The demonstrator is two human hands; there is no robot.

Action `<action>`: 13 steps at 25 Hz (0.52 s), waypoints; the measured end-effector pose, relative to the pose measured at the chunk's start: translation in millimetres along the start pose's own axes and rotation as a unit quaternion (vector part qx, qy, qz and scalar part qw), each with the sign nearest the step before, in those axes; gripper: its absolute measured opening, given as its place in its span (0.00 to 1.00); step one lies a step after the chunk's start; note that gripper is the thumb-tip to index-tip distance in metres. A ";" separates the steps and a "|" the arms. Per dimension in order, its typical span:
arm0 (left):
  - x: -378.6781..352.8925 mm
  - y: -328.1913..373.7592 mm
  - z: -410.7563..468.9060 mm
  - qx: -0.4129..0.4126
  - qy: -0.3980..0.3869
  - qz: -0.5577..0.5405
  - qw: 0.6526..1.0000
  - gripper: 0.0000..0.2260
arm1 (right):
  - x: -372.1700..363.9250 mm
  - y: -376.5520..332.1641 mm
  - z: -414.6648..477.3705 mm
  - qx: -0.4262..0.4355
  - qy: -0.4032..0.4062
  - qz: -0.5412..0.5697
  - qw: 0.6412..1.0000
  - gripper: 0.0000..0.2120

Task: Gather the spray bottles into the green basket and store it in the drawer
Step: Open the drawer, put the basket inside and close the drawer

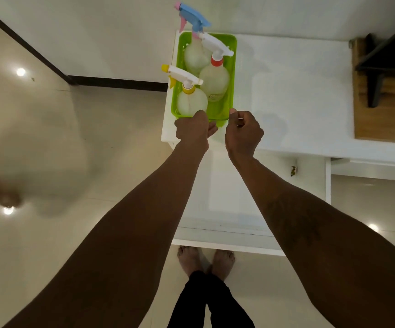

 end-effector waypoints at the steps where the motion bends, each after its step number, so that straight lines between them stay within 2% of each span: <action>1: 3.3 -2.4 2.3 -0.001 0.005 0.016 1.000 0.21 | 0.7 3.3 1.2 -0.002 0.002 0.000 1.000 0.14; 4: 7.3 -11.3 4.8 0.019 0.003 0.063 0.998 0.19 | 1.4 11.2 2.2 -0.005 -0.009 -0.002 1.000 0.14; 6: 3.4 -12.0 1.7 0.019 -0.012 0.055 0.998 0.19 | 1.3 14.3 0.8 -0.004 -0.018 -0.004 1.000 0.14; 10: 10.4 -5.7 0.8 0.012 -0.022 0.009 1.000 0.26 | 3.8 15.8 -3.4 -0.009 -0.024 0.003 1.000 0.14; 13: 36.9 -2.0 -7.1 0.011 -0.023 0.062 0.998 0.23 | 12.0 17.4 -6.6 -0.040 -0.025 0.020 0.999 0.13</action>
Point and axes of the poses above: each hand's wrist, its own z-axis towards the middle knuckle, its own x-axis out of the back of the hand, y = z × x, the point moved 6 cm from there along z, towards the middle knuckle, and after that the axes turned 8 degrees about -y, right-handed, at the moved point
